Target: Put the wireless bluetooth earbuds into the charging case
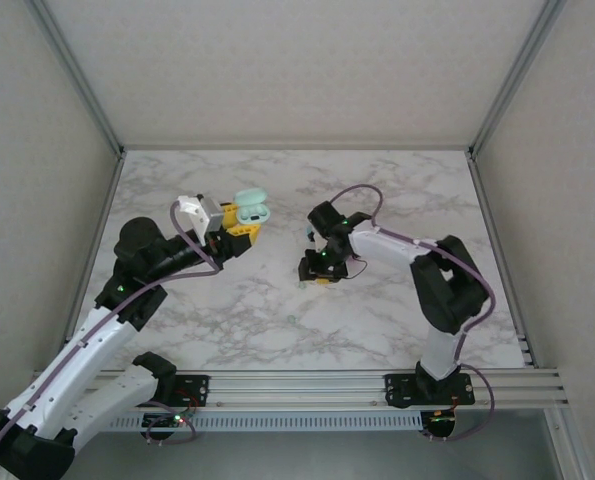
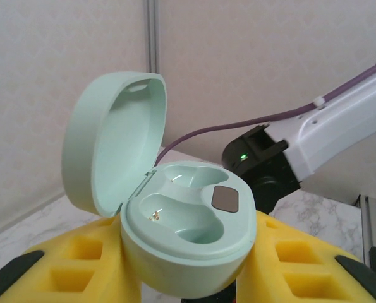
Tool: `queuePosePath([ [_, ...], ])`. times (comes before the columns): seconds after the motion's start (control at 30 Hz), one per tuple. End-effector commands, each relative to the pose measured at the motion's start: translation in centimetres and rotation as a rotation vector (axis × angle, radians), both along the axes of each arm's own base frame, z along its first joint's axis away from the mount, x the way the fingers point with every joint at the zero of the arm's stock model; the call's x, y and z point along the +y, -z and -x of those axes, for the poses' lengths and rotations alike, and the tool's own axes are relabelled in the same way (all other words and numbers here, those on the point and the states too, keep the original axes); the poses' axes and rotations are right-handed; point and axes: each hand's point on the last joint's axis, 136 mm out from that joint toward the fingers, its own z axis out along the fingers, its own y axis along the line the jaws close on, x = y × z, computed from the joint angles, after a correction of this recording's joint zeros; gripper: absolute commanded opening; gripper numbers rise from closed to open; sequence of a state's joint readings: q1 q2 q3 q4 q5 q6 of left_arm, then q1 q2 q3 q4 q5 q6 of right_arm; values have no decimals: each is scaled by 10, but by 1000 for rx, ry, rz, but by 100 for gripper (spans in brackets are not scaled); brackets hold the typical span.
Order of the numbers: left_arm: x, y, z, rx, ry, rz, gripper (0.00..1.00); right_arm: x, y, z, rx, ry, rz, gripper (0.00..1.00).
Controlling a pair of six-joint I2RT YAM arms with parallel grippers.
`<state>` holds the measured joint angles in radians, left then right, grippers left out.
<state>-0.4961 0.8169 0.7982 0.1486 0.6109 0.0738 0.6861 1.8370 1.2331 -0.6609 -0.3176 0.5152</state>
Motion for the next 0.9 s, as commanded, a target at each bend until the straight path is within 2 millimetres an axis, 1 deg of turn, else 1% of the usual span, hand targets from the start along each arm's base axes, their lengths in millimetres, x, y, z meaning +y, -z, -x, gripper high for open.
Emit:
queuePosePath([
  [0.0,5,-18,7,-51,-13,2,28,15,1,-8,-14,-31,-12,43],
  [0.23,5,-17,6,-48,-21,0,28,32,13,-8,19,-72,-30,41],
  [0.33,5,-16,5,-47,-20,-3,28,35,18,-5,43,-83,-29,36],
  [0.5,5,-15,5,-42,-19,-5,28,35,24,1,51,-97,4,36],
  [0.63,5,-15,5,-42,-20,-5,29,42,16,4,52,-119,-45,36],
  [0.67,5,-15,5,-42,-21,-5,29,51,13,14,57,-153,-61,36],
  [0.73,5,-15,4,-41,-22,-5,29,59,9,19,82,-168,-95,36],
  [0.87,5,-15,4,-36,-22,-5,29,69,7,22,91,-183,-122,37],
])
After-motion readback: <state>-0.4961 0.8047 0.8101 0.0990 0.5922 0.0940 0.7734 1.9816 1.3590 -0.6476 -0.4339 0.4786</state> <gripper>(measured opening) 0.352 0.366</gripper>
